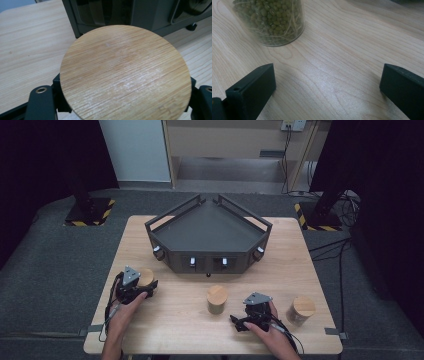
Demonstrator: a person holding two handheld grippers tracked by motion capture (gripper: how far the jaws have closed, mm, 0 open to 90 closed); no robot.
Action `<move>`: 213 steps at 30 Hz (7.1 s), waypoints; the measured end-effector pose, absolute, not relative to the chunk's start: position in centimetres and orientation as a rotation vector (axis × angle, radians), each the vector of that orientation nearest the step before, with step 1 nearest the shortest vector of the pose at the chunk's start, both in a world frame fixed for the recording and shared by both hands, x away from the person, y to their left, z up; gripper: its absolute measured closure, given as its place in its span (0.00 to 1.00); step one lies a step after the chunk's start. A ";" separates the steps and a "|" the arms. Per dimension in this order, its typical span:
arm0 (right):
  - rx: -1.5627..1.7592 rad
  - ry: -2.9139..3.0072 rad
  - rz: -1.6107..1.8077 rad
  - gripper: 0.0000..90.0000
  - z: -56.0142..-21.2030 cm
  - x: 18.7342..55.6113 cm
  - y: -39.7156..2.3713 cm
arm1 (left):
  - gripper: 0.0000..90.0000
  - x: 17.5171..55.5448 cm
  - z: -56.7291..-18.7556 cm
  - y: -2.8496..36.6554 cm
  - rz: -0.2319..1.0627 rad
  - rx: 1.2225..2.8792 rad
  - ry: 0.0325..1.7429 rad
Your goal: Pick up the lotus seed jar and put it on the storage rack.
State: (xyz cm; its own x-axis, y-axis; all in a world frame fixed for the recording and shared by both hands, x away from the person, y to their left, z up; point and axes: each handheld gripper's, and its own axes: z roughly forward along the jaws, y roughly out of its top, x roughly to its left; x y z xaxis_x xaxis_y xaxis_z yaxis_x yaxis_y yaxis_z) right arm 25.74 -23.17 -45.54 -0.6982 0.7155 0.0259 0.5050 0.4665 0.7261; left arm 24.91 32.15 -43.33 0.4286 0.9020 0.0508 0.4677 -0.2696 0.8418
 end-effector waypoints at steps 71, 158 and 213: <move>1.052 2.429 1.061 0.00 -45.5 25.6 -23.1 | 0.27 28.0 -32.5 31.9 0.606 2.038 0.810; 1.050 2.429 1.062 0.00 -45.5 25.6 -23.1 | 0.27 38.6 -27.9 26.4 0.552 2.075 0.636; 1.048 2.431 1.063 0.00 -45.5 25.6 -23.1 | 0.27 43.2 -30.6 25.5 0.529 2.089 0.736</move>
State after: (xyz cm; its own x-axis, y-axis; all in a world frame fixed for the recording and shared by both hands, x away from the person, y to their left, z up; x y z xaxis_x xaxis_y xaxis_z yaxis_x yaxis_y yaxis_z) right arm 25.63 -23.14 -45.53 -0.6944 0.7191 0.0257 0.5072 0.4638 0.7264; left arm 43.18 25.50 -30.58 0.7388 0.6657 0.1054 0.3125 -0.4769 0.8215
